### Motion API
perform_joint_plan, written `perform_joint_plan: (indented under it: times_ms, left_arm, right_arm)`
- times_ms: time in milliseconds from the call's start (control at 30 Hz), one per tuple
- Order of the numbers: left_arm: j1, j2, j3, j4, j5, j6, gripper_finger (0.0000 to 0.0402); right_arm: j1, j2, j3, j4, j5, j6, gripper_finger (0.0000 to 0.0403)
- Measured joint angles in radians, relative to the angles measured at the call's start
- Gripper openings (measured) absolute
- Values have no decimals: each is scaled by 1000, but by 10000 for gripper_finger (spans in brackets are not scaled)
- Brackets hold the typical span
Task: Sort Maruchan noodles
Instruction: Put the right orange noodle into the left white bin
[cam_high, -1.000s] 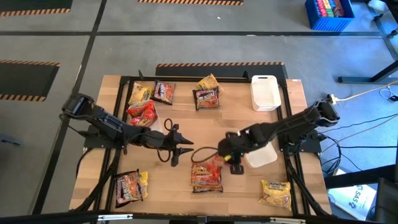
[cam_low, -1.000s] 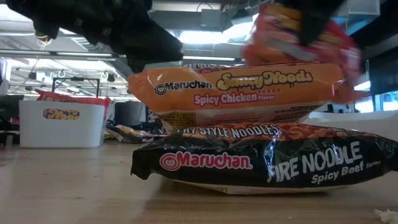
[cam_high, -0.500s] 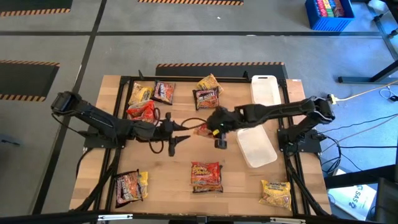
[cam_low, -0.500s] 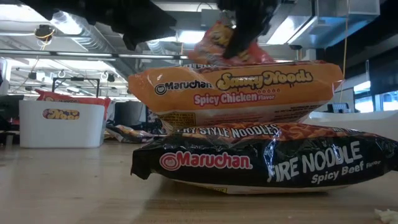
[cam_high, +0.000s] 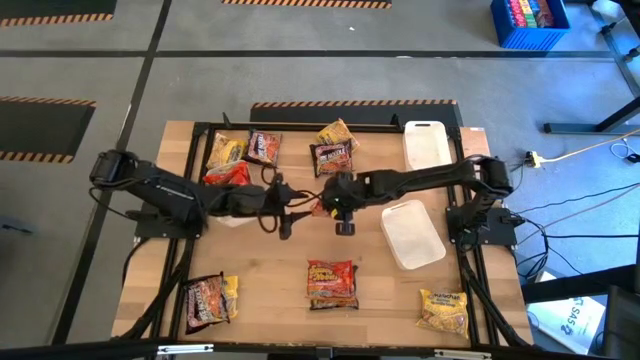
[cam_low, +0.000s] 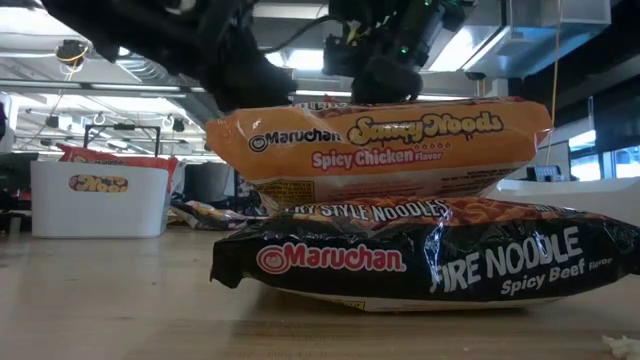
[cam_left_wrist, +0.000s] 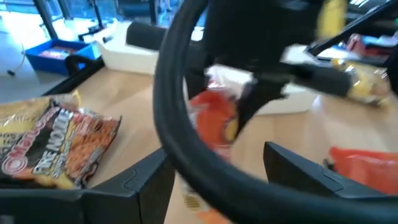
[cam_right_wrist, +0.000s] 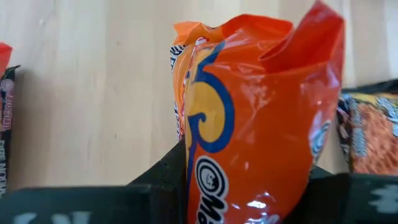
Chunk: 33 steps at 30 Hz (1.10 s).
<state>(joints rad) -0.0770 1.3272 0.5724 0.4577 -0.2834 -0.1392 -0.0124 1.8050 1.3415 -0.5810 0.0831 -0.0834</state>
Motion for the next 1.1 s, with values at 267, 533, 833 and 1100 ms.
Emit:
perform_joint_plan:
  times_ms: [267, 533, 833, 1100]
  left_arm:
    - [75, 80, 1, -23, 115, -8, 242]
    - [75, 168, 2, 70, 163, -8, 242]
    - [75, 184, 1, 76, 166, -15, 229]
    - [75, 184, 1, 75, 175, -12, 166]
  right_arm:
    - [24, 1, 0, 31, 5, 3, 115]
    - [39, 20, 1, 129, 7, 8, 115]
    - [39, 33, -3, 173, -26, 8, 115]
    - [39, 33, -3, 177, -37, 16, 115]
